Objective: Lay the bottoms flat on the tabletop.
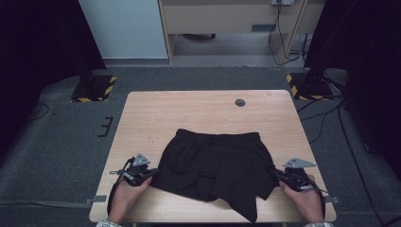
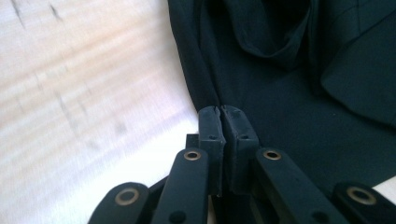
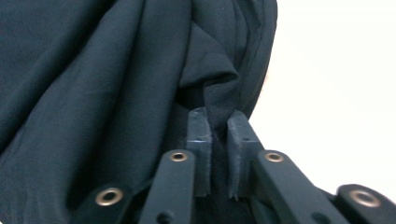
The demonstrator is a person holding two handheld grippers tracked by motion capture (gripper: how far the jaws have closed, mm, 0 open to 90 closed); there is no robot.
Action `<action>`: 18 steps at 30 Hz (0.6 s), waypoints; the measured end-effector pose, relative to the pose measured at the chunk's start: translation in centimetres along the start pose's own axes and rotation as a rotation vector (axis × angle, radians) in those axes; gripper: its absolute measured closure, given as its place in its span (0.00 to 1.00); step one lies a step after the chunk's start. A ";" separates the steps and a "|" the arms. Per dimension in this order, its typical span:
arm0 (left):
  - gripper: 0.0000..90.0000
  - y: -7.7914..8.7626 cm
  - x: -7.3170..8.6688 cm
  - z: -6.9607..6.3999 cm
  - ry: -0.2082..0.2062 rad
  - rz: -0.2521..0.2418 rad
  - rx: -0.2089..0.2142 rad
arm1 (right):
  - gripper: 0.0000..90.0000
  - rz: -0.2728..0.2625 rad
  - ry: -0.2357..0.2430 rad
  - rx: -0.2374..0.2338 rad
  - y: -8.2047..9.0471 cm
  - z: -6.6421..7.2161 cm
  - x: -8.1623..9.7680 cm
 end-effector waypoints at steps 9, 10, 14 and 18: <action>0.55 1.5 -1.0 0.9 -0.035 -0.101 -0.115 | 0.54 -0.110 0.029 0.001 1.4 1.2 -2.3; 0.48 1.4 -1.5 1.3 -0.032 -0.122 -0.116 | 0.47 -0.127 0.019 0.012 1.3 0.9 -2.9; 0.31 0.8 -3.8 3.2 -0.026 -0.170 -0.108 | 0.31 -0.132 -0.019 0.026 -0.3 -0.5 -5.2; 0.28 -0.4 -6.1 4.7 -0.019 -0.209 -0.087 | 0.35 -0.106 -0.021 -0.015 -2.9 -1.1 -7.4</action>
Point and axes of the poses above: each handheld gripper's, and its own axes: y roughly backward along the jaws, x roughly out of its underside, z roughly to its left, the point moved 9 cm from there along -y, roughly forward along the jaws, and after that the axes turned 11 degrees about -y, right-handed, at the moved point
